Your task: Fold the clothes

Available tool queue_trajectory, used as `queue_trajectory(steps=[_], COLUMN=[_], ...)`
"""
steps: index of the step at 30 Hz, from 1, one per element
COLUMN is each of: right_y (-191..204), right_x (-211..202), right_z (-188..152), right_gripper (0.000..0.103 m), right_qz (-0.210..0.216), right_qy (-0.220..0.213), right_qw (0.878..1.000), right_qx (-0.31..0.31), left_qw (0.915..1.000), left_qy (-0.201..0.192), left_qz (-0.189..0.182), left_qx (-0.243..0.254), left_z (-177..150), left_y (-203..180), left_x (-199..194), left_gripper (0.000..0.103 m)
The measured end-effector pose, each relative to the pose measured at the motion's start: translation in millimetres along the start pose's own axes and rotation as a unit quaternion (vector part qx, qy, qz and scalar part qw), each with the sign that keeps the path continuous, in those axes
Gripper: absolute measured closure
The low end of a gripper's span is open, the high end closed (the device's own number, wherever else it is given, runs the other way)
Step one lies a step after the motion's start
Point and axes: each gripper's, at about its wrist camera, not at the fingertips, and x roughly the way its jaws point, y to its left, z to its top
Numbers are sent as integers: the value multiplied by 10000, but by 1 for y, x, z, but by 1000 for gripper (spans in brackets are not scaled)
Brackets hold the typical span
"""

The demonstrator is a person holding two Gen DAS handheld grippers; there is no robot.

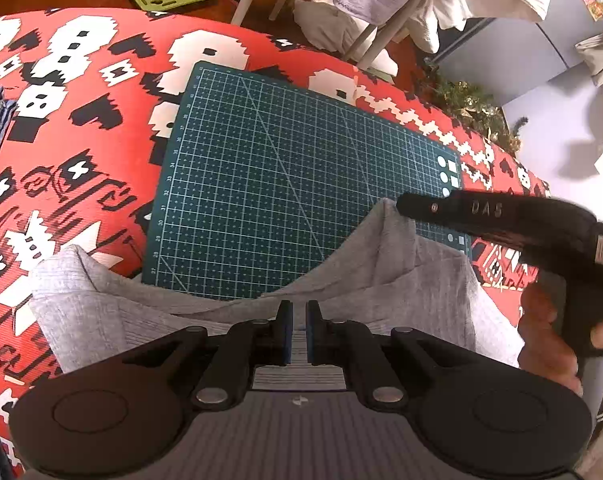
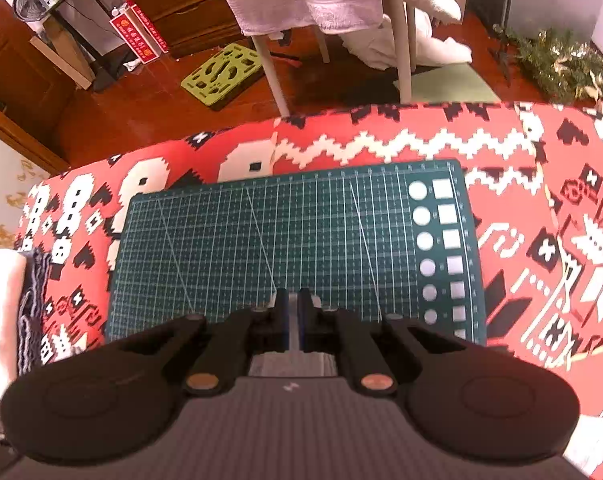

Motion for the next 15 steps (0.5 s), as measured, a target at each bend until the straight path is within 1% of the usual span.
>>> queue_trajectory(steps=[2,5,9,12,15], right_y=[-2,-4,-12,-19,-20], right_x=[4,6,-12,-30,-45], right_z=[-2,2,4,-10,-31], right_gripper=[98,98,98,98,98], right_qz=[16,37,17,-53,-76], right_qy=[65,48,-112,-83,27], right_qw=[10000,10000,9999,9999,9998], right_qx=[-6,-24,7,-68,-181], left_qw=[10000,9999,9992,9991,9990], left_qy=[-12,-55,-158,-205,-149], left_qz=[16,105,289,311,321], left_qx=[-6,107,229,226,286], left_z=[-1,-3,-6,-12,-24], left_y=[-3,-8,-9,-5,-3], left_x=[0,-2,-10,-16,-18], left_gripper=[97,97,97,97,97])
